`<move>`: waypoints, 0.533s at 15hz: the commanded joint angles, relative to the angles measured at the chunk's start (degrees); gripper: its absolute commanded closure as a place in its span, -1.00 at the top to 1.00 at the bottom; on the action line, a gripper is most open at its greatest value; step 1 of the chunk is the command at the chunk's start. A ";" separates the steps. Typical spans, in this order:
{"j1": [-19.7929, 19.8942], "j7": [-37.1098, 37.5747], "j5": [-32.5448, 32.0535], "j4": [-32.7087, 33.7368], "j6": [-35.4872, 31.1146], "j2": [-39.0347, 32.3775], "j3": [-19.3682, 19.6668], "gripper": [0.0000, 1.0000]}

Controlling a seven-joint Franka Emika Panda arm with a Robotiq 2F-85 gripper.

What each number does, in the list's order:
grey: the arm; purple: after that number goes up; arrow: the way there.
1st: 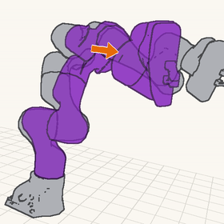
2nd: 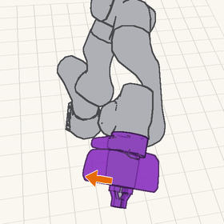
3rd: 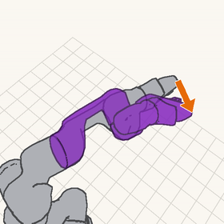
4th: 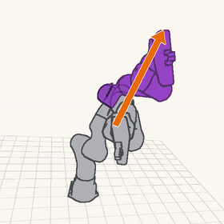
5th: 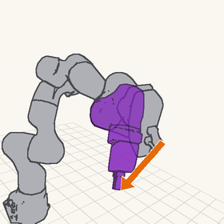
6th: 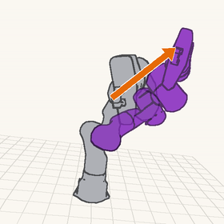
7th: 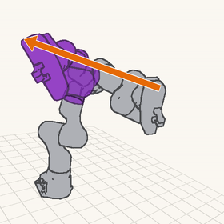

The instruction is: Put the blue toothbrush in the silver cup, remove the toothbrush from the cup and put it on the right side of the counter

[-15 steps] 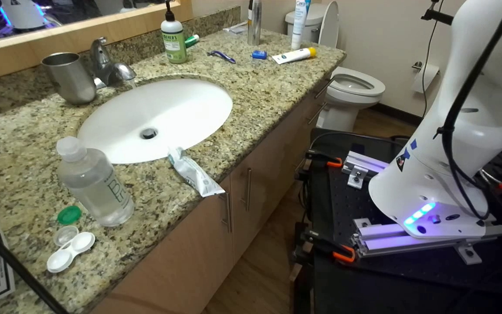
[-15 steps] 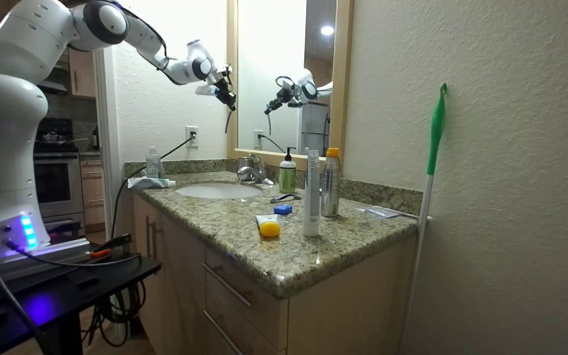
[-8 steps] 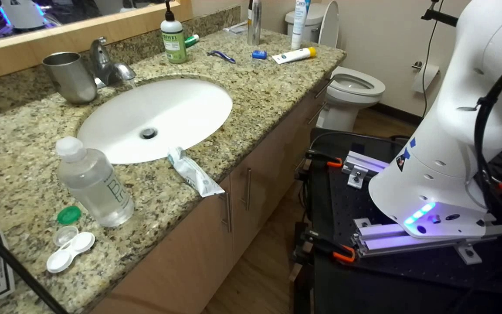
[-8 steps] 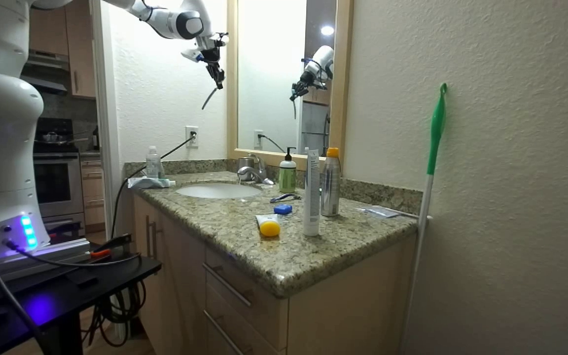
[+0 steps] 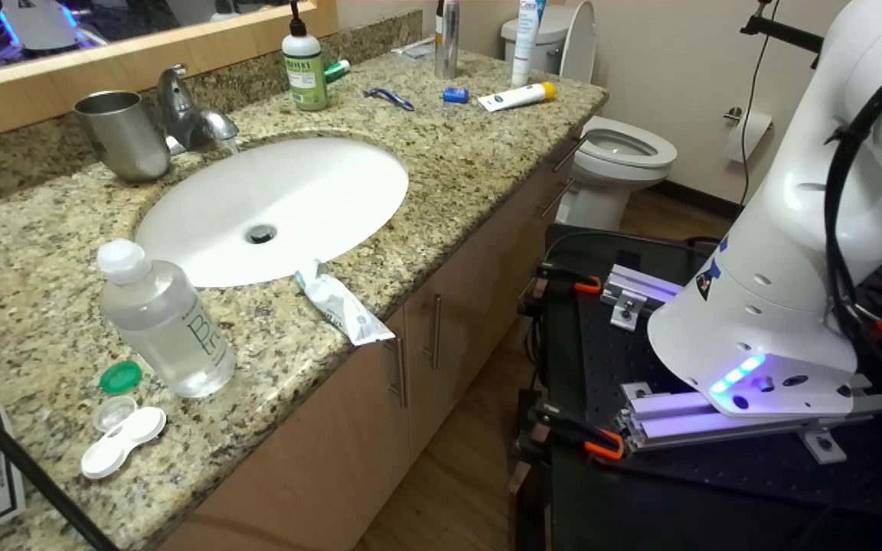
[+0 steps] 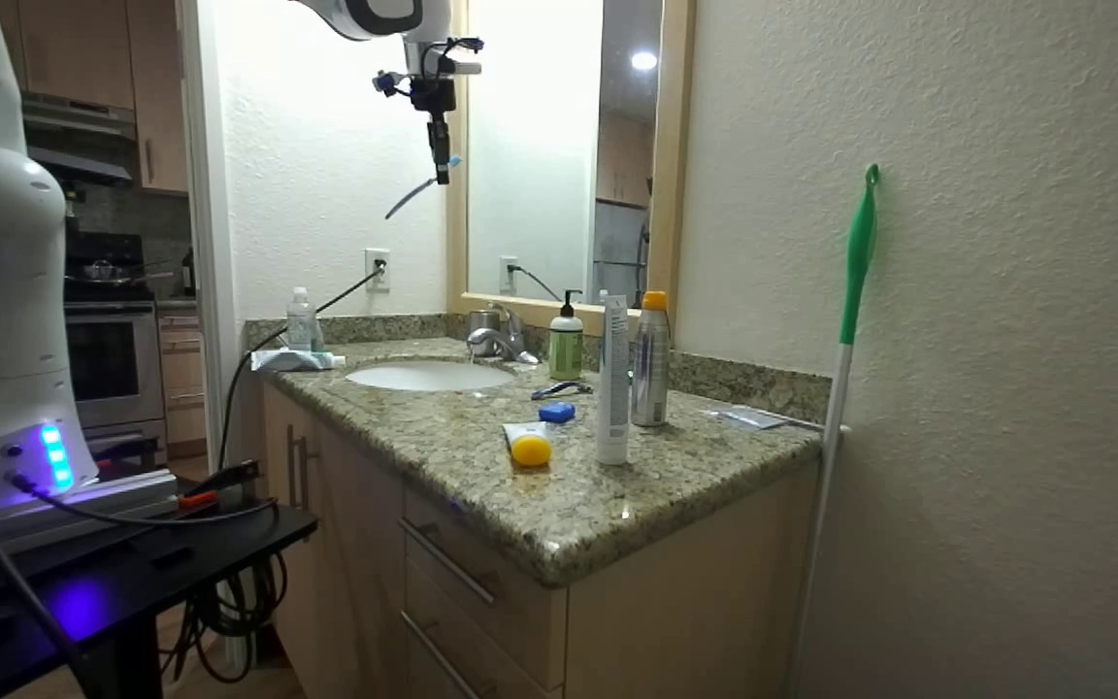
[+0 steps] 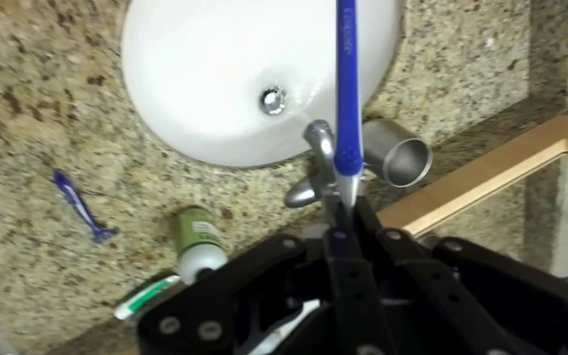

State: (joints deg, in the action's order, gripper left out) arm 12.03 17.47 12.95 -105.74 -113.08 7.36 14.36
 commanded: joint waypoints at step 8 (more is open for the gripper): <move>7.61 0.04 1.33 -7.28 1.53 -6.83 7.35 -0.87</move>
State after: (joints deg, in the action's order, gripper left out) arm 18.98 17.58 14.23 -113.41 -111.86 0.72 22.29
